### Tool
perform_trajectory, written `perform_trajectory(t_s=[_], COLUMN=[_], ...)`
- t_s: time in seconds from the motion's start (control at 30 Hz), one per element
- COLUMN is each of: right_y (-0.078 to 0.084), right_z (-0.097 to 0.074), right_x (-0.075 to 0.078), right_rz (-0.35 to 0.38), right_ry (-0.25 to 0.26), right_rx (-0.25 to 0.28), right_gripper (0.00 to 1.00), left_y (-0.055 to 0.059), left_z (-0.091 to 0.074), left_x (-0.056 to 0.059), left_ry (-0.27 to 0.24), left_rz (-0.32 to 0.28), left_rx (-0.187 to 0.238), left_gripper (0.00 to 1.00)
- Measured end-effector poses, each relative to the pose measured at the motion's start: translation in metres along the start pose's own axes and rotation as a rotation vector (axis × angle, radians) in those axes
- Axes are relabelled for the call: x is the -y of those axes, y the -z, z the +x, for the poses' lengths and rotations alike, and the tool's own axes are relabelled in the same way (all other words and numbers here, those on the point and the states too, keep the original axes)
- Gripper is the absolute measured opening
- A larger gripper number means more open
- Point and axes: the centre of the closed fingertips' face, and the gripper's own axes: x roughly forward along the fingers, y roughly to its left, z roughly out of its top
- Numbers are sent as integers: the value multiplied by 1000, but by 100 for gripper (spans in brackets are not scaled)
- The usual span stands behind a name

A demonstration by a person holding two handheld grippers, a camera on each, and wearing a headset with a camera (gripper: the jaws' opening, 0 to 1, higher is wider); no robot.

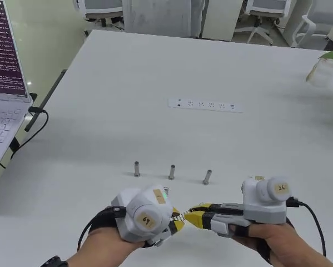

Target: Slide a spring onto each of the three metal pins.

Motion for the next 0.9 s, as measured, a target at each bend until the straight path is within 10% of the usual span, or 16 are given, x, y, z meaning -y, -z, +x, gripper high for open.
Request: perform_trajectory(t_s=[0.9], right_y=[-9], right_z=[-6], right_x=[-7], right_rz=[-87], right_ry=[14], right_rx=[-37], right_gripper=[8], left_y=[-7], left_z=[8], left_x=[0], left_ry=[0], left_rz=[-41], left_rx=[63], left_gripper=[3])
